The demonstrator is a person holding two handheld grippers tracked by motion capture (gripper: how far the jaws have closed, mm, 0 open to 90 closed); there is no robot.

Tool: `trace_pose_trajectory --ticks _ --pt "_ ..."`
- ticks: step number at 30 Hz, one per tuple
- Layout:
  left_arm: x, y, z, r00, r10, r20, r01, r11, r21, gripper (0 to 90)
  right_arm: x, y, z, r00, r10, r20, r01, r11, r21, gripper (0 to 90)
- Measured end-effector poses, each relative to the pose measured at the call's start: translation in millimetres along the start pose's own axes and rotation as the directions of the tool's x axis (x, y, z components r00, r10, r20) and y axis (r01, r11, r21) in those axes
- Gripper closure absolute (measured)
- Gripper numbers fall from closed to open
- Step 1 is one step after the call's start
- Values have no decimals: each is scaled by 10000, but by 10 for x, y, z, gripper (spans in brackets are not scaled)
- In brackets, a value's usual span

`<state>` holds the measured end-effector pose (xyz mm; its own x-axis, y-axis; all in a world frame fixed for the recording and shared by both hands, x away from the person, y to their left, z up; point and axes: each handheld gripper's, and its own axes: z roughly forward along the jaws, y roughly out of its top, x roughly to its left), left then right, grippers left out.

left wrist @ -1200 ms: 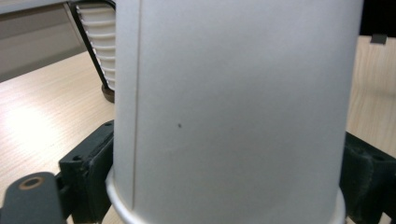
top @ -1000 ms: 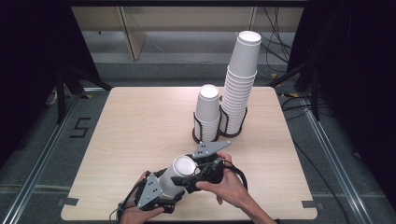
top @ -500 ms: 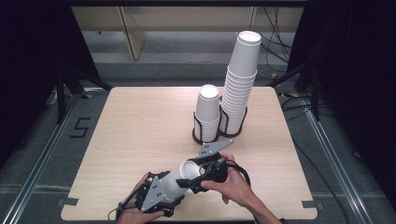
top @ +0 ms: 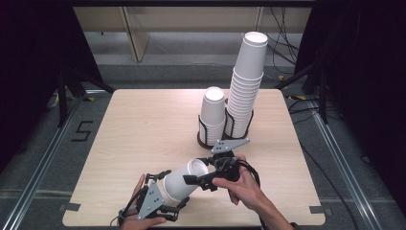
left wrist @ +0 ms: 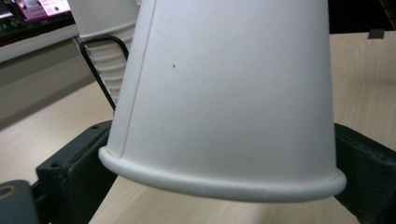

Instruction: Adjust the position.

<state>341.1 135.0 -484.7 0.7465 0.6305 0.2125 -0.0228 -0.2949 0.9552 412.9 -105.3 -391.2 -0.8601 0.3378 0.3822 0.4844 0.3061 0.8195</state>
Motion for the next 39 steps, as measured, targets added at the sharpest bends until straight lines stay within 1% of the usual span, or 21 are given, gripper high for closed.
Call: trace_pose_trajectory --ticks 2,4,5,8,12,13,16,18,19,21,22,23,26,28,29,30,34,35,37,38,39 --pt "-1 5 -6 10000 -20 -69 20 10000 -42 28 3 -3 3 10000 97 11 -97 10000 -7 252" --pt "9 8 7 10000 -72 -60 69 9991 -410 27 -1 -18 27 9999 127 -92 -127 9999 -26 255" --pt "9 8 7 10000 -72 -60 69 9991 -410 40 -2 -20 31 9999 148 -82 -148 9999 -57 255" --pt "6 8 -9 10000 -38 -57 37 9999 -147 41 -5 -15 31 9998 120 -134 -121 9999 -58 256" --pt "9 4 3 10000 -48 20 49 10000 -79 41 -4 -18 28 10000 50 4 -50 10000 -62 258" --pt "11 4 1 10000 -72 -13 72 10000 -57 40 -4 -17 32 9999 82 -100 -83 9999 -120 259" --pt "18 -6 12 9996 -278 53 278 9996 55 35 -2 -18 27 9999 78 -82 -79 9999 -86 259" --pt "20 -15 21 9995 -301 42 301 9995 99 29 3 -16 28 9998 135 -115 -136 9999 -86 259" --pt "20 -16 25 9995 -301 -7 301 9995 -25 31 1 -18 34 9998 60 -192 -63 9999 -160 260" --pt "25 -4 3 9996 -276 8 276 9996 42 44 2 -18 36 9996 119 -260 -123 9998 -168 260" --pt "32 -4 2 9997 -243 34 244 9997 -34 51 2 -15 27 9998 121 -127 -122 9999 -117 259" --pt "38 6 -11 9998 -171 36 171 9998 100 67 2 -13 20 9995 218 -225 -220 9997 -94 256" --pt "45 12 -12 9999 -138 81 137 9997 183 84 -4 -16 21 9991 275 -320 -279 9995 -140 251" --pt "48 7 -12 9999 -86 140 82 9996 282 98 -8 -21 33 9997 77 -232 -80 9999 -113 244" --pt "49 -1 0 9998 -132 146 130 9998 163 98 -8 -21 33 9997 77 -232 -80 9999 -113 244" --pt "55 4 -14 9999 -34 130 29 9992 389 103 -2 -22 38 9996 143 -257 -145 9999 -60 242" --pt "54 9 -16 9999 58 141 -65 9987 503 124 -1 -20 43 9998 59 -184 -57 10000 76 233" --pt "53 10 -16 9998 85 176 -94 9986 527 127 -1 -18 40 9999 -101 -97 102 9998 142 232" --pt "55 10 -12 9996 56 265 -69 9989 471 135 15 -12 37 9998 -119 -146 122 9997 208 227" --pt "58 15 -18 9994 182 309 -200 9980 594 137 26 -12 41 9998 -156 -135 160 9995 267 221" --pt "55 19 -21 9989 229 416 -259 9969 738 138 26 -5 37 9990 -441 6 441 9982 416 208"
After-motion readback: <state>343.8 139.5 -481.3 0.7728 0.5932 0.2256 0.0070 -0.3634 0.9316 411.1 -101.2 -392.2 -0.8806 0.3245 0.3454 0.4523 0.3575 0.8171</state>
